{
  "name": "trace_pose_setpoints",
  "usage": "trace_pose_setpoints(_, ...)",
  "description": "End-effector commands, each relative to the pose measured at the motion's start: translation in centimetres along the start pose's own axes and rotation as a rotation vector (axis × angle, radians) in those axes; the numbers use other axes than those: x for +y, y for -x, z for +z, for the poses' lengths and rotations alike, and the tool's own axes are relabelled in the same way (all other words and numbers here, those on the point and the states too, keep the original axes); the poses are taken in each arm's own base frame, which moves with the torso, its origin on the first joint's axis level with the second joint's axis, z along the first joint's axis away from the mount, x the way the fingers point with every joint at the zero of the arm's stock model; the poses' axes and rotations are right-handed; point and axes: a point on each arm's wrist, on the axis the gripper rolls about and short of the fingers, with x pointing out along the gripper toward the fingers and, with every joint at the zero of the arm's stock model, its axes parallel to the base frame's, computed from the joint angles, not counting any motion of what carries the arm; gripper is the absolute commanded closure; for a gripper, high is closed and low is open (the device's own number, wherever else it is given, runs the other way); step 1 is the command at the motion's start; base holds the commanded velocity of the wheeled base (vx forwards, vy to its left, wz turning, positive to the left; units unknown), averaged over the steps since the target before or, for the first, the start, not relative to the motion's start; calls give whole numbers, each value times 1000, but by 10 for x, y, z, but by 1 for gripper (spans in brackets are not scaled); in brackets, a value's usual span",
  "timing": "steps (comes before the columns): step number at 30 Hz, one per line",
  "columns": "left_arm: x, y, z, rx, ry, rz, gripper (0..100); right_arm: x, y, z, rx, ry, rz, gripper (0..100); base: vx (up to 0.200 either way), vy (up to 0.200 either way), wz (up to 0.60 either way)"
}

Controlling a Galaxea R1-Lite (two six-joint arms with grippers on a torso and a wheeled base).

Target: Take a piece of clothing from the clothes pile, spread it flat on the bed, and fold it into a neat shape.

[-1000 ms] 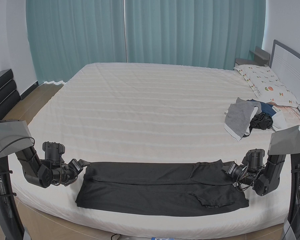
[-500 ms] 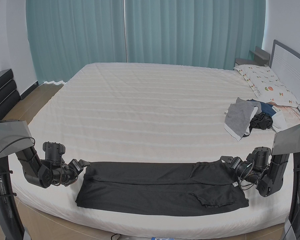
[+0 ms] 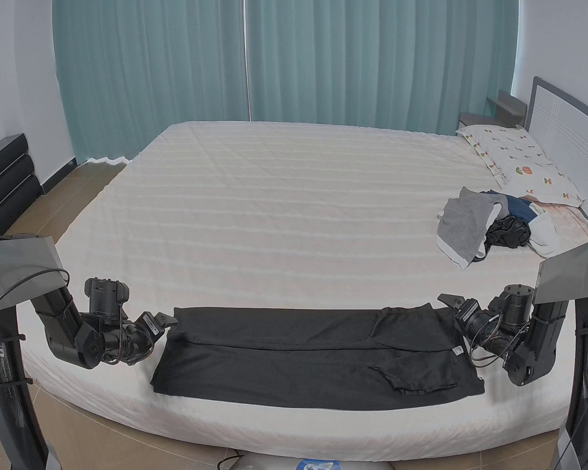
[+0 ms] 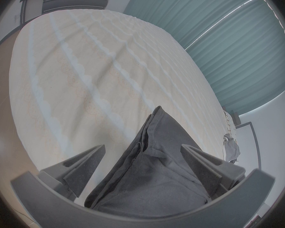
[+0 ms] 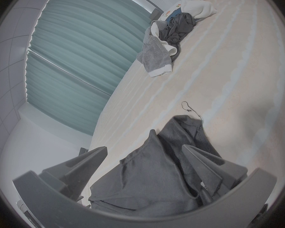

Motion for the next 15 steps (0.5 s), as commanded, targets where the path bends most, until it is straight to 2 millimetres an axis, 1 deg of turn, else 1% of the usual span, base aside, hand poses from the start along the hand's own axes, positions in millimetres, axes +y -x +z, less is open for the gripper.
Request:
trace_pose_setpoints(1, 0, 0, 0, -1, -1, -2, 0, -1, -1, -2, 5, -1, -4, 0, 0, 0, 0)
trace_pose_setpoints(8, -4, 0, -1, -2, 5, -10, 0, 1, -2, -2, -3, 0, 1, 0, 0, 0, 0)
trace_pose_setpoints(15, -12, 0, -4, 0, 9, -29, 0, 1, -2, -3, 0, 1, 0, 0, 0, -200, 0)
